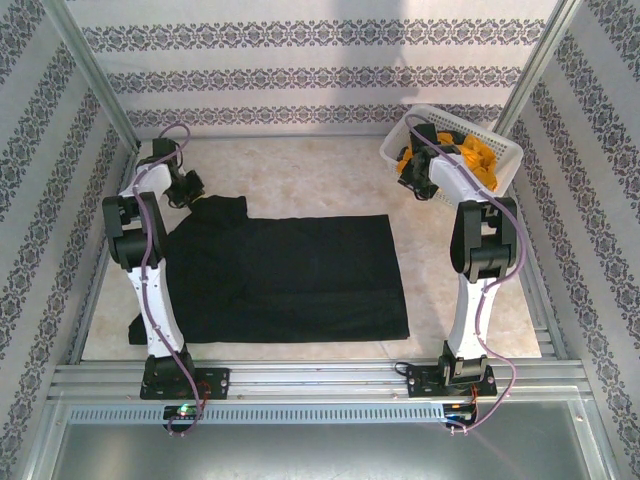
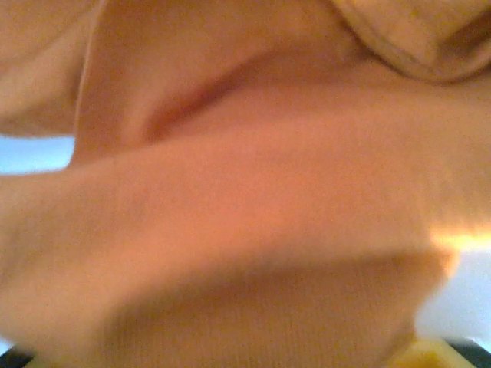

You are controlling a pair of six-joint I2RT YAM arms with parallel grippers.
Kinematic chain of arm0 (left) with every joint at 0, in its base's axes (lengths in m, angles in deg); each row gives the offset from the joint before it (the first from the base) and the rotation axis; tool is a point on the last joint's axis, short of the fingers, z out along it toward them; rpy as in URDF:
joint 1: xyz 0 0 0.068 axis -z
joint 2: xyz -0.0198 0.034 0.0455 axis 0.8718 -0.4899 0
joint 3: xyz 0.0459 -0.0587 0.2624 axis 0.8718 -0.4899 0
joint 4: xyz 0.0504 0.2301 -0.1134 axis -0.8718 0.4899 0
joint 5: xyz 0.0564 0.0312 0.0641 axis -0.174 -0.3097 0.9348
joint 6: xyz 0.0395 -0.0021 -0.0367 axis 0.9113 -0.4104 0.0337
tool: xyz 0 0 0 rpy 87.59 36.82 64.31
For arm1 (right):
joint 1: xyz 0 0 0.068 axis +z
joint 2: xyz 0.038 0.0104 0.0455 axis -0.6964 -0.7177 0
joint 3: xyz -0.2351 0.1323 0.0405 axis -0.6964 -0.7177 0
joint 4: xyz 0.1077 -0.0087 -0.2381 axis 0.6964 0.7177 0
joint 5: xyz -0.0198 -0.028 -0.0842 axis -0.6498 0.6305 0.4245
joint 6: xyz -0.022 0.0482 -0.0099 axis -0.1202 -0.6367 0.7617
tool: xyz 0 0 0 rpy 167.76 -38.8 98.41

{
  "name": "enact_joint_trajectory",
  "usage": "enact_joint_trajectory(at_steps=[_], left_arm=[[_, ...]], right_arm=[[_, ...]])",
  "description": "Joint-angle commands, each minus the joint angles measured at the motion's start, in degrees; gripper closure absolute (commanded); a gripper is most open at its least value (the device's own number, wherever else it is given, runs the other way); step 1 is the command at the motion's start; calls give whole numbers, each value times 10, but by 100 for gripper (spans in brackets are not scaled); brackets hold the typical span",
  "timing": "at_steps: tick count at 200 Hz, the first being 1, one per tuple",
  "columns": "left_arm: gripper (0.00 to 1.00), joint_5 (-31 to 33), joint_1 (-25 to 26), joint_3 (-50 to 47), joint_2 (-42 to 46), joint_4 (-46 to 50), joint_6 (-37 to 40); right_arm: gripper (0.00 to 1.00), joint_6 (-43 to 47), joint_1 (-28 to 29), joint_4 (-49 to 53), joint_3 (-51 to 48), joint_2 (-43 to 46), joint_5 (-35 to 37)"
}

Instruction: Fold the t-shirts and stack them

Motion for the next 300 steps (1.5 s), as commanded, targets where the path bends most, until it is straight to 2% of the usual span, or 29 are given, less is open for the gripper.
enact_joint_trajectory(at_steps=[1,30,94,183,241,282,300], left_arm=[[100,8,16,1,10,17,16],[100,13,28,-25,50,-8,-4],[100,-13,31,-57,104,-42,-43],[100,-73,33,-79,156,-63,-72],[100,-85,35,-87,169,-66,-78],[100,-86,35,-89,180,-59,-73],[100,-84,35,-95,190,-56,-70]], right_arm=[[52,-61,36,3,-72,76,2],[51,-151,84,-51,-158,110,34],[50,-186,108,1,-80,-5,65],[53,-186,110,26,-34,-57,57],[70,-174,108,71,-3,-86,47],[100,-159,109,64,-9,-70,58],[100,-140,110,51,-14,-57,62]])
